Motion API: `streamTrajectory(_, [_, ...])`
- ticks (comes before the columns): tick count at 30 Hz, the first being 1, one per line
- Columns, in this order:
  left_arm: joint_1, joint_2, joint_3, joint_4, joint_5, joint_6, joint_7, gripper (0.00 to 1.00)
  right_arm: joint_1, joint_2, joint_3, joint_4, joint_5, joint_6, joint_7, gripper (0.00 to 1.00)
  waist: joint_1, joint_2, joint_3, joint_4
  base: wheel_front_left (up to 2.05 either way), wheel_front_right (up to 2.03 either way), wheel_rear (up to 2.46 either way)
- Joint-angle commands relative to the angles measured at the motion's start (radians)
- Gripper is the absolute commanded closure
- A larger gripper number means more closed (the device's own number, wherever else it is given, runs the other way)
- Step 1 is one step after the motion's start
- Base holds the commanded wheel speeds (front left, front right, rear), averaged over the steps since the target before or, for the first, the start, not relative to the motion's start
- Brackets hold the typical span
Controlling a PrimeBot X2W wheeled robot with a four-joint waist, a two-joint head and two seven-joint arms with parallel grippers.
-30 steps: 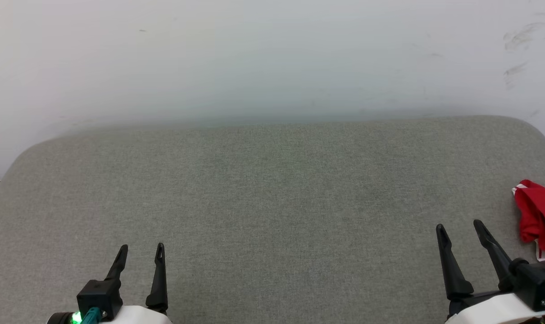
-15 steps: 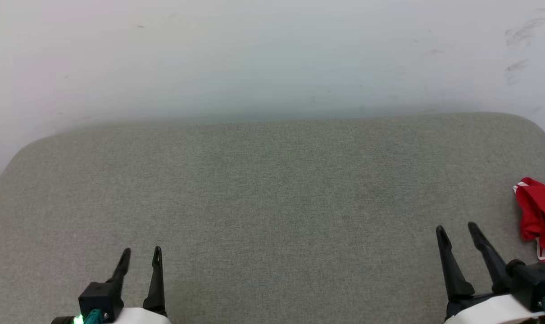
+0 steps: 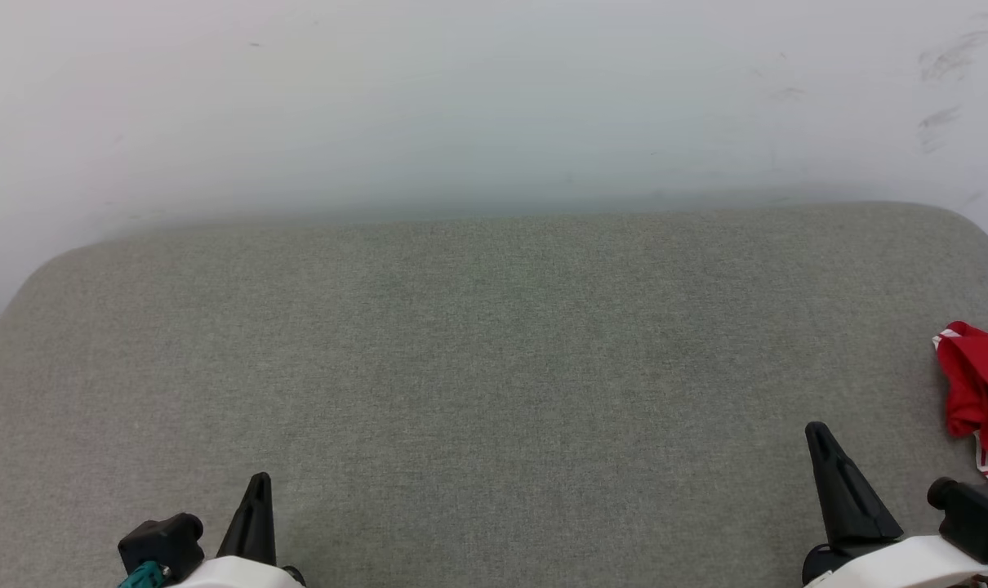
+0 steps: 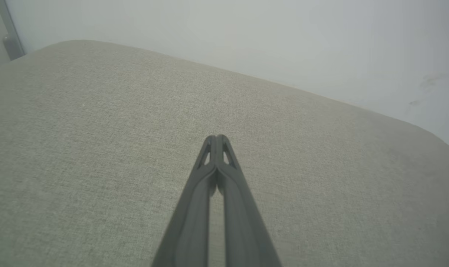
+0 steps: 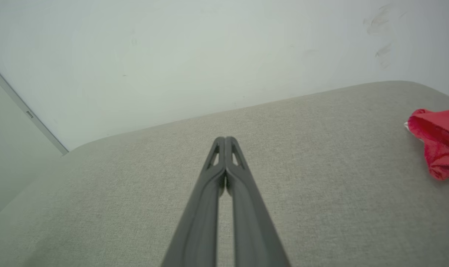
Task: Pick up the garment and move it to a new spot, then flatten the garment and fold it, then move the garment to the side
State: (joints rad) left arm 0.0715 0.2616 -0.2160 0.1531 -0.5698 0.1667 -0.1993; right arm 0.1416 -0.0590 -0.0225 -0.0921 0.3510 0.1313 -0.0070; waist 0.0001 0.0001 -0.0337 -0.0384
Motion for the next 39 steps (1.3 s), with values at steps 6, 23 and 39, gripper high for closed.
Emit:
streamTrajectory(6, [-0.045,-0.014,0.036,-0.001,-0.107,-0.033,0.027,1.0,-0.048,-0.014,0.002,0.02,0.138,0.0,0.003,1.0,0.0,-0.0001,0.002,0.002,0.0,0.0,0.0])
streamTrajectory(23, [-0.08,-0.056,0.1,0.023,-0.332,-0.097,0.09,1.0,-0.099,-0.025,0.001,0.093,0.419,0.0,0.014,1.0,-0.0001,-0.0001,0.007,0.008,0.0,0.0,0.0])
streamTrajectory(39, [-0.107,-0.091,0.152,0.038,-0.508,-0.146,0.141,1.0,-0.136,-0.029,-0.006,0.15,0.636,0.0,0.027,1.0,-0.0001,-0.0001,0.013,0.013,0.0,0.0,0.0])
